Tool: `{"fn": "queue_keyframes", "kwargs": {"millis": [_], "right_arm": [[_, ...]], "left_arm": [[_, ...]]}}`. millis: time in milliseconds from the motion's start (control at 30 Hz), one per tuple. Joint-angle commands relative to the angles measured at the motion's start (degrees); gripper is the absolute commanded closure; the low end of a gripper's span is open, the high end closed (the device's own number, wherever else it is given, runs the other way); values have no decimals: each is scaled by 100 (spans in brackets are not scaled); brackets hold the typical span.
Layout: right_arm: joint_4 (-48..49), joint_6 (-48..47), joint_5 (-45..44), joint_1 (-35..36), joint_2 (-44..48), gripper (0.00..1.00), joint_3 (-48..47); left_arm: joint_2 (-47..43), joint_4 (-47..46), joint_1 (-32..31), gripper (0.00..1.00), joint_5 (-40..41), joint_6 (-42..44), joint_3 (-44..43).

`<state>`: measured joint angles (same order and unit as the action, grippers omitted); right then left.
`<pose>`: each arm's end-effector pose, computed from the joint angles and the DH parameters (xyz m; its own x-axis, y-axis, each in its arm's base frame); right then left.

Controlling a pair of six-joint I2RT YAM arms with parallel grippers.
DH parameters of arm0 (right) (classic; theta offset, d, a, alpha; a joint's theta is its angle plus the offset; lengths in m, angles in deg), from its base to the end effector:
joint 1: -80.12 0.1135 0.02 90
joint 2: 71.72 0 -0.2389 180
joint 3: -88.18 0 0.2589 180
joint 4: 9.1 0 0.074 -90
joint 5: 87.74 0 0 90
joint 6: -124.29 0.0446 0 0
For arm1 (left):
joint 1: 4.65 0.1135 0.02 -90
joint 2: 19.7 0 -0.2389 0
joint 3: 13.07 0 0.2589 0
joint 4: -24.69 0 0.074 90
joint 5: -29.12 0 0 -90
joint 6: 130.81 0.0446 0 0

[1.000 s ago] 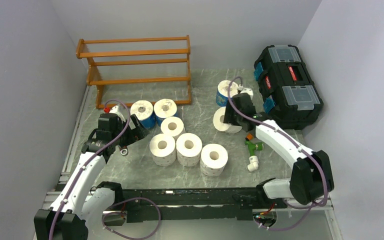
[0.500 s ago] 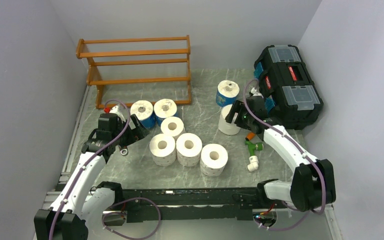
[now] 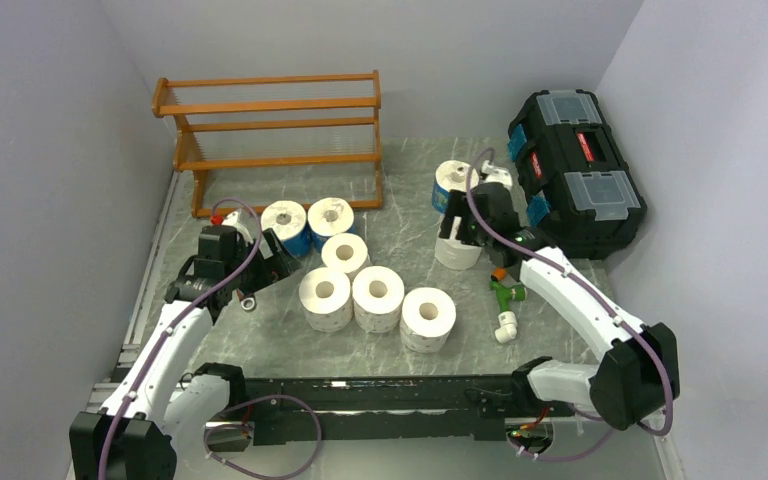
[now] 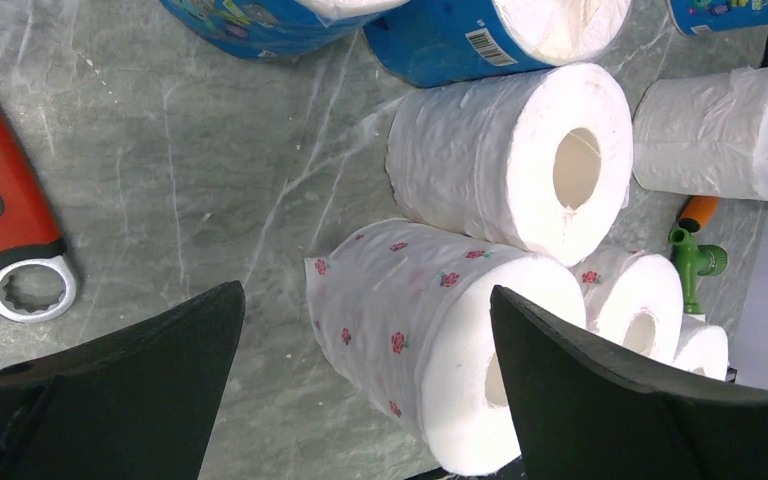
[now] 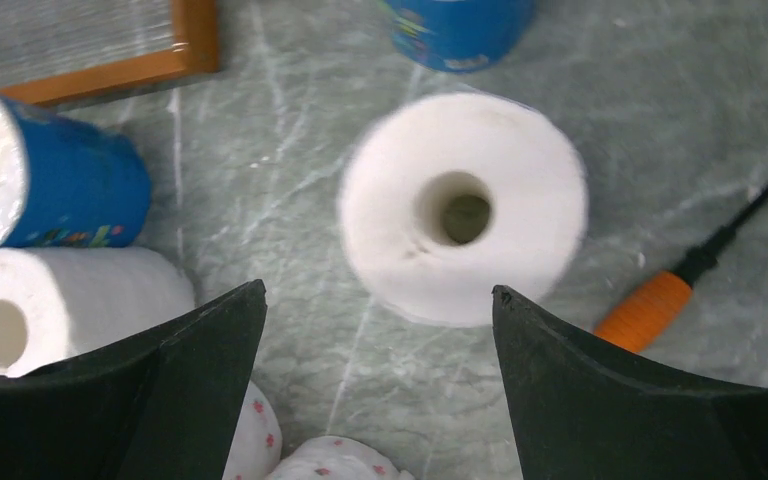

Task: Place and organize the paper towels onto the shelf
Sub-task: Adjust the paper towel at the center of the board.

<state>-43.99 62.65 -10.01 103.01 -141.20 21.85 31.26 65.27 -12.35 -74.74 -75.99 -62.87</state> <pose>0.2684 0.1030 0.2506 -0.6068 0.2476 -0.7553 0.0709 0.9633 0.2589 0.2125 -0.0395 0.2157 -0.7162 -0.4676 -0.5180 -0.1290 0.8182 -0.5603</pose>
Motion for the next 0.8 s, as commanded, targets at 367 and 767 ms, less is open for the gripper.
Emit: {"fn": "queue_keyframes", "kwargs": {"millis": [367,767], "right_arm": [[-56,-892,-796,593,-1642,19,-1406],[39,-956,-671,499,-2267,21,-1515]], "left_arm": [[9,-163,15,1,-140,-20,13],[11,-145,15,1,-124,-24,21]]}}
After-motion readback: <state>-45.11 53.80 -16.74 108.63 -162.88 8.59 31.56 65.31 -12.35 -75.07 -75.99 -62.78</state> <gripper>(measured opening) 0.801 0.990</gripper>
